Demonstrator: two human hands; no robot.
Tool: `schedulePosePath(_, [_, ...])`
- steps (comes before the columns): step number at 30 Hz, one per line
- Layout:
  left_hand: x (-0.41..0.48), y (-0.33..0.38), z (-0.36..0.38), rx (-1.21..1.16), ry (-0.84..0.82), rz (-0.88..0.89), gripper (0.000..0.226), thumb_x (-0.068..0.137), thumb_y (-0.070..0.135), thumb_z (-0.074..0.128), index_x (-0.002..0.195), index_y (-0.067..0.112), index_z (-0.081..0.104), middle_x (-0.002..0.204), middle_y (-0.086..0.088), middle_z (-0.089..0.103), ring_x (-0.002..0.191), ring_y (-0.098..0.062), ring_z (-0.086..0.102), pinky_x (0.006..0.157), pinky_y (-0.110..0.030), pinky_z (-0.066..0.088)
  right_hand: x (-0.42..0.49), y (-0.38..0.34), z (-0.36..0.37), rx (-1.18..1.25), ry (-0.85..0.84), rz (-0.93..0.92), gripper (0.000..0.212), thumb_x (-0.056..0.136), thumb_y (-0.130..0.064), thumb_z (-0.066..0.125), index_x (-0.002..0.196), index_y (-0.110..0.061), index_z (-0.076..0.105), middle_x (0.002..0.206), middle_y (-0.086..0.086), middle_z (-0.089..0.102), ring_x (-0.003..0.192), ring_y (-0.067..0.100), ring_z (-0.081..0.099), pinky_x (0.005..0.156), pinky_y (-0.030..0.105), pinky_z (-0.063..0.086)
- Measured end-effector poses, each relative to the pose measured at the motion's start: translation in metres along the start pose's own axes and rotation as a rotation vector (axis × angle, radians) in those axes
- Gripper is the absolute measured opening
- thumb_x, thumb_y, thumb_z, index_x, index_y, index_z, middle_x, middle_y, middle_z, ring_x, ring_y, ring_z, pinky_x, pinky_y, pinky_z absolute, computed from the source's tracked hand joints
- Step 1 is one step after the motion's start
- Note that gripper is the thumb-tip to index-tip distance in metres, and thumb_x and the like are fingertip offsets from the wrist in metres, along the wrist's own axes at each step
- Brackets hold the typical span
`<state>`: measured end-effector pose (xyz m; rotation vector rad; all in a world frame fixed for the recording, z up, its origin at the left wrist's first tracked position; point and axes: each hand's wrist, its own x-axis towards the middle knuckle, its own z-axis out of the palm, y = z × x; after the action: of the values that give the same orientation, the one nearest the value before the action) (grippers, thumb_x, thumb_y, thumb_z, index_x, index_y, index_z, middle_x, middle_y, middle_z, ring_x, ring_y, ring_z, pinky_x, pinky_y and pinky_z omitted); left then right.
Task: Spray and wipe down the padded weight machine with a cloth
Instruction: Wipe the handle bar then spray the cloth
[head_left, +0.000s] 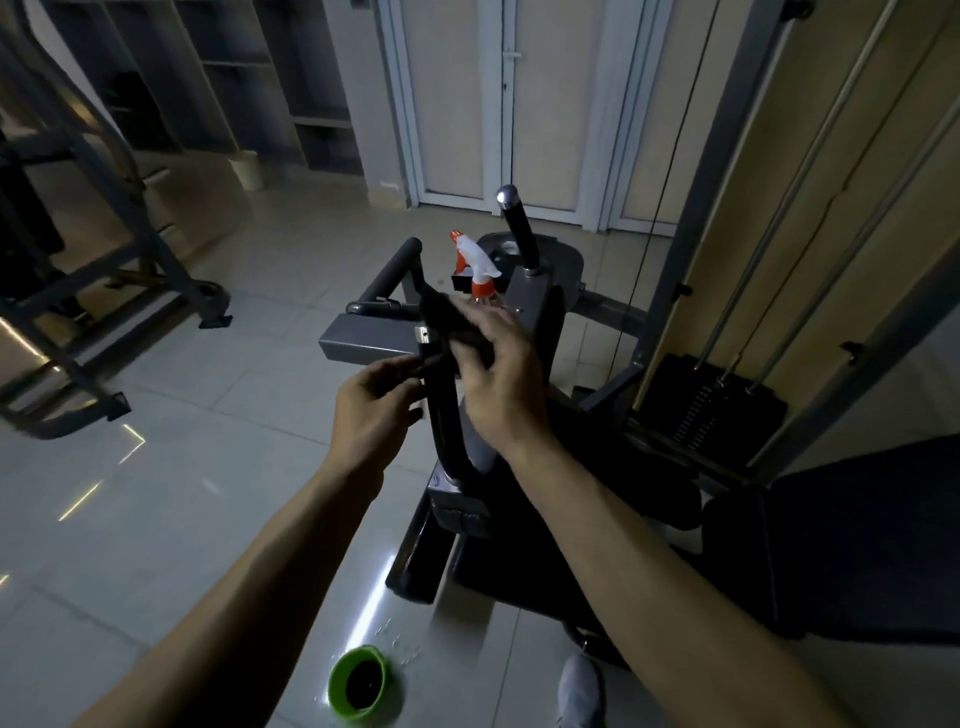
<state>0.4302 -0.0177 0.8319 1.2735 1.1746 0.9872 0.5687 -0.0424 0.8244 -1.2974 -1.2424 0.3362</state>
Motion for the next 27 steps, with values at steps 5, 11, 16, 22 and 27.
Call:
schedulePosePath(5, [-0.003, -0.007, 0.008, -0.015, 0.043, 0.048, 0.023, 0.099, 0.004, 0.063, 0.121, 0.009, 0.068, 0.11, -0.003, 0.075, 0.096, -0.014, 0.075, 0.079, -0.028, 0.062, -0.039, 0.028, 0.009, -0.089, -0.026, 0.124, 0.039, 0.098, 0.006, 0.055, 0.134, -0.008, 0.064, 0.129, -0.004, 0.06, 0.114, -0.008, 0.057, 0.095, 0.004, 0.043])
schedulePosePath(11, [-0.001, -0.014, 0.013, 0.016, 0.098, 0.073, 0.026, 0.098, 0.008, 0.066, 0.124, 0.004, 0.067, 0.115, -0.003, 0.073, 0.095, -0.01, 0.075, 0.079, -0.026, 0.062, -0.103, 0.063, -0.01, -0.275, -0.182, 0.147, 0.022, 0.093, 0.002, 0.063, 0.107, -0.014, 0.072, 0.108, -0.004, 0.066, 0.1, 0.002, 0.065, 0.089, 0.022, 0.057])
schedulePosePath(16, [-0.002, -0.014, 0.013, -0.03, 0.088, 0.025, 0.03, 0.1, -0.005, 0.055, 0.122, 0.009, 0.068, 0.116, 0.001, 0.073, 0.106, -0.013, 0.072, 0.089, -0.034, 0.06, -0.053, 0.034, -0.027, -0.085, -0.13, 0.281, 0.05, 0.098, 0.002, 0.059, 0.141, -0.024, 0.061, 0.14, -0.006, 0.059, 0.119, 0.004, 0.06, 0.094, 0.021, 0.057])
schedulePosePath(22, [-0.014, -0.011, 0.012, -0.066, 0.04, 0.022, 0.053, 0.095, -0.019, 0.038, 0.119, 0.017, 0.068, 0.102, 0.009, 0.077, 0.088, -0.002, 0.072, 0.075, -0.023, 0.058, -0.01, 0.012, 0.008, 0.035, -0.081, 0.28, 0.036, 0.105, -0.01, 0.053, 0.139, -0.02, 0.059, 0.121, -0.017, 0.061, 0.112, -0.002, 0.06, 0.098, 0.018, 0.052])
schedulePosePath(27, [-0.012, -0.014, 0.012, -0.105, 0.013, 0.035, 0.062, 0.09, -0.025, 0.029, 0.132, 0.007, 0.062, 0.126, 0.0, 0.069, 0.106, -0.003, 0.07, 0.082, -0.02, 0.059, -0.084, 0.055, -0.004, -0.218, -0.223, 0.355, 0.031, 0.101, -0.005, 0.056, 0.125, -0.02, 0.068, 0.12, -0.004, 0.068, 0.105, 0.002, 0.065, 0.098, 0.029, 0.057])
